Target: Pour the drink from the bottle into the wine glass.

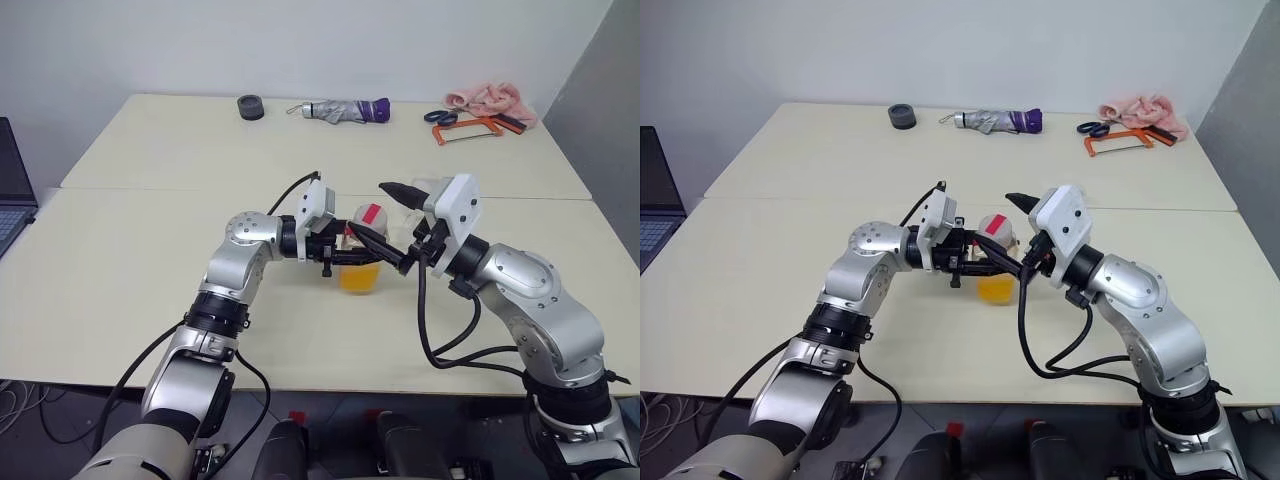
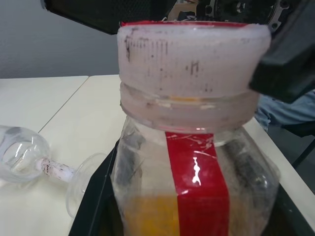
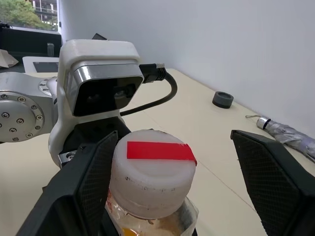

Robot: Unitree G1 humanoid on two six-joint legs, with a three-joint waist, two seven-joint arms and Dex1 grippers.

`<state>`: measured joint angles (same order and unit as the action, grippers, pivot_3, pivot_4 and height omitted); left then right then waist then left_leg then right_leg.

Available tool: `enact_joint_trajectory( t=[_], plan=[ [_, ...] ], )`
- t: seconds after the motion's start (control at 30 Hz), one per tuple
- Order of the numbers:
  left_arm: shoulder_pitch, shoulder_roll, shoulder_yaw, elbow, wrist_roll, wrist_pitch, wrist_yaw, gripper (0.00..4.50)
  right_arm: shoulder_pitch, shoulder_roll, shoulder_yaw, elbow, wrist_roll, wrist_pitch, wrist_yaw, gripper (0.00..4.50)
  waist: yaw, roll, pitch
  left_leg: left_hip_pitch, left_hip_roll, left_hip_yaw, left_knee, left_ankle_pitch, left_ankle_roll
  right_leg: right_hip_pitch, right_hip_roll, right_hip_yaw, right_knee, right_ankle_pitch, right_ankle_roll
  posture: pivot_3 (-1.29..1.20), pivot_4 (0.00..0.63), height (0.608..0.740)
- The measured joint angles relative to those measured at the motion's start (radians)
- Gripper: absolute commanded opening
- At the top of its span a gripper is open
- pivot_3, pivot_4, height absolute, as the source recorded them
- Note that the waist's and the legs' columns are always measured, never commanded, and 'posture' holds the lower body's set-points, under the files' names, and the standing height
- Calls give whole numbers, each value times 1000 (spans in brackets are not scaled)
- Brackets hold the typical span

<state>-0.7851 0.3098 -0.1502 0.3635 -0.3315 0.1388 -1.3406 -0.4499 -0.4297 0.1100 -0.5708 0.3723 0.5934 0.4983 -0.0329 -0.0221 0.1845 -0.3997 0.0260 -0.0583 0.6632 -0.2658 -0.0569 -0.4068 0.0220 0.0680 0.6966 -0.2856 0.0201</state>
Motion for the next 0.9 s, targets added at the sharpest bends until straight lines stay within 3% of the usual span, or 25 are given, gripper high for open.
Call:
enact_joint_trajectory(
  t=[0.5, 0.77, 0.9],
  plan=[
    [0, 7, -2, 0, 4, -7, -1, 1733, 51, -64, -74, -75, 101, 76, 8, 3922, 0, 0, 0, 0, 0, 0, 0, 0, 0, 0, 0, 0, 0, 0, 0, 0, 150, 740],
    [0, 19, -2, 1, 3, -17, -8, 1724, 71, -121, -164, -115, 234, 153, 39, 3922, 0, 0, 0, 0, 0, 0, 0, 0, 0, 0, 0, 0, 0, 0, 0, 0, 150, 740],
    [0, 19, -2, 1, 3, -17, -12, 1724, 65, -130, -150, -163, 278, 179, 39, 3922, -1, 0, 0, 0, 0, 0, 0, 0, 0, 0, 0, 0, 0, 0, 0, 0, 150, 740]
  ],
)
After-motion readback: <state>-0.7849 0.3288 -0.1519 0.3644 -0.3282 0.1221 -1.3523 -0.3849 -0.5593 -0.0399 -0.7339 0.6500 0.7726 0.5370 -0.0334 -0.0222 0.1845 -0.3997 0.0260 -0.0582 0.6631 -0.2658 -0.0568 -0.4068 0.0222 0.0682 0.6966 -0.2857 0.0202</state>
